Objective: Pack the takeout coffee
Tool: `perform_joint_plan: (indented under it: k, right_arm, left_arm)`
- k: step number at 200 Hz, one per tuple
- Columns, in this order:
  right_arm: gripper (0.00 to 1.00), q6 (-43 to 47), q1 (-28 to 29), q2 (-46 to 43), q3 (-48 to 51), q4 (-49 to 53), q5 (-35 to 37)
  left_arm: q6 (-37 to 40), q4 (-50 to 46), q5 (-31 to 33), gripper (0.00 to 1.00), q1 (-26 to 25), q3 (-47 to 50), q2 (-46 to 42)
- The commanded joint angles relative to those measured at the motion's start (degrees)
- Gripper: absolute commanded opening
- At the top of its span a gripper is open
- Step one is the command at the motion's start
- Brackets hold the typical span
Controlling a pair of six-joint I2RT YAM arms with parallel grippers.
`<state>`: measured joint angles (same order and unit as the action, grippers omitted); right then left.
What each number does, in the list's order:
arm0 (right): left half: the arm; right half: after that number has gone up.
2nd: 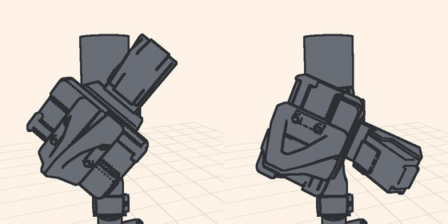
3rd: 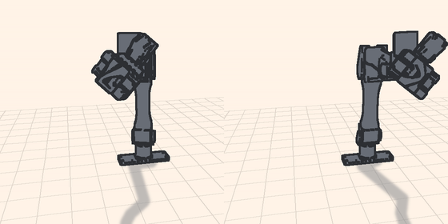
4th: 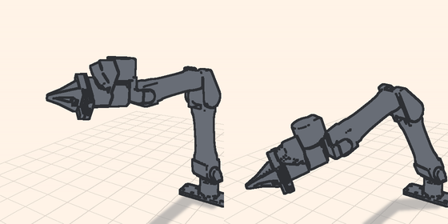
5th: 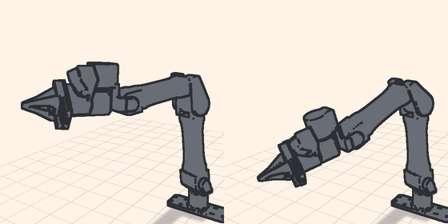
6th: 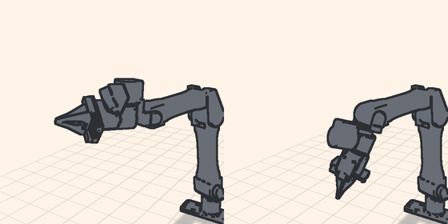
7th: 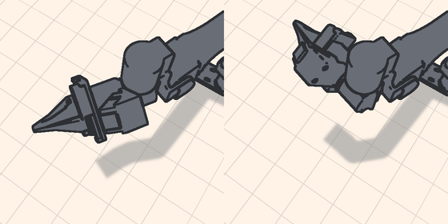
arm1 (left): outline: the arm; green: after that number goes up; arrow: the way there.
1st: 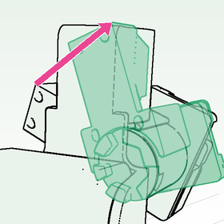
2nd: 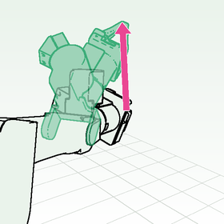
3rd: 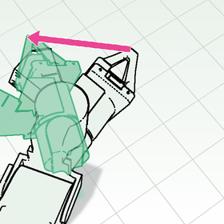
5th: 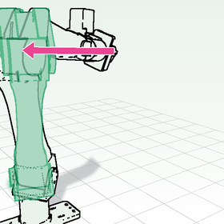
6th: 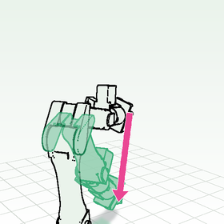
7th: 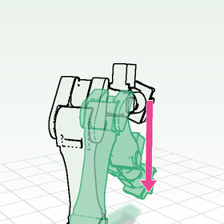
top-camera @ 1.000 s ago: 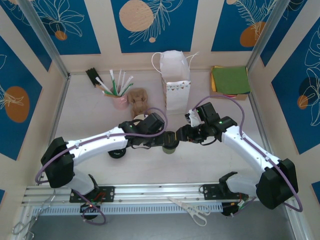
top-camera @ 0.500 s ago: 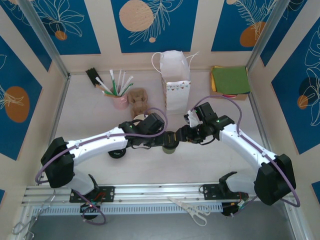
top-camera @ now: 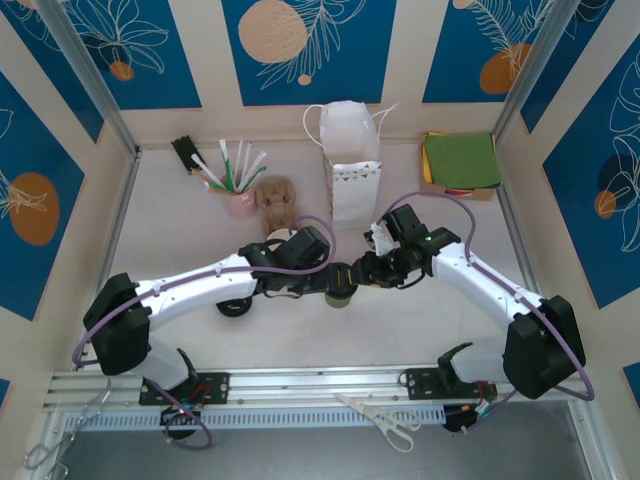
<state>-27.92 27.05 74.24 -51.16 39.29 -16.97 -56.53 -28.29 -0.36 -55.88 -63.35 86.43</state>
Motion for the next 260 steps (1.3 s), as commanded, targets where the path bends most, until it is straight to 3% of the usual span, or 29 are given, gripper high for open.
perform_joint_plan:
  k: [1, 95, 150, 168, 260]
  right_arm:
    - [0.38, 0.9, 0.3, 1.7, -0.5, 3.3, 2.4]
    - [0.38, 1.1, 0.1, 1.0, -0.9, 3.0, 1.4]
    - [0.39, 1.1, 0.2, 1.0, -0.9, 2.8, 0.9]
    - [0.39, 1.2, 0.2, 1.2, -1.0, 2.8, 1.0]
    - [0.39, 1.1, 0.2, 1.4, -0.9, 2.8, 1.1]
  left_arm:
    - [0.5, -5.3, 0.1, 0.43, 0.5, 1.5, 1.8]
    - [3.3, -3.3, -1.1, 0.45, 2.6, -3.6, 0.0]
    - [4.0, -1.0, -2.7, 0.39, 3.9, -3.2, 0.8]
    - [4.3, -1.3, -2.9, 0.32, 3.9, -3.3, 1.8]
    - [2.9, -5.5, -2.7, 0.31, 3.8, 1.1, 2.7]
